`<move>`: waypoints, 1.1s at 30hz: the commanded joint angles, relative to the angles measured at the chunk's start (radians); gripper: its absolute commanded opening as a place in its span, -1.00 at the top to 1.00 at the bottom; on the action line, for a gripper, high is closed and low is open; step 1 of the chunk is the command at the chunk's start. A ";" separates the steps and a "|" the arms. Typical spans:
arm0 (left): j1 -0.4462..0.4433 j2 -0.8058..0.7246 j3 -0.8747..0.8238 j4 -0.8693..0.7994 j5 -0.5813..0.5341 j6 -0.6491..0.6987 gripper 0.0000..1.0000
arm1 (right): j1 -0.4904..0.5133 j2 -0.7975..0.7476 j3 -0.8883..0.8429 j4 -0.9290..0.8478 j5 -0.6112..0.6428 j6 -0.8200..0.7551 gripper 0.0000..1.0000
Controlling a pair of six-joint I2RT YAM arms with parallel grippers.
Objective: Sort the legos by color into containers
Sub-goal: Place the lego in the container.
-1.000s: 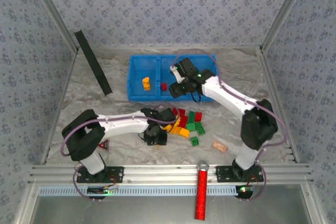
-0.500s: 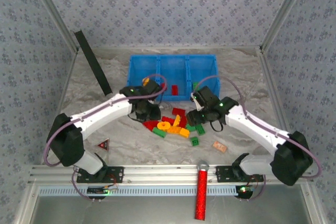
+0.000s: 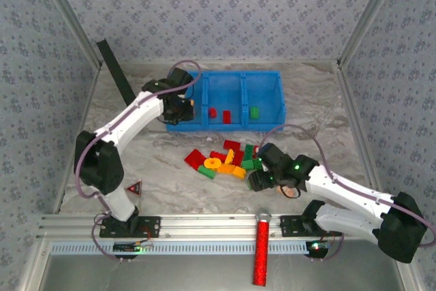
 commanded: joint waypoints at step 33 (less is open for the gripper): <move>0.078 0.375 0.390 -0.081 -0.024 0.099 0.01 | 0.081 -0.011 -0.095 0.146 0.104 0.126 -0.42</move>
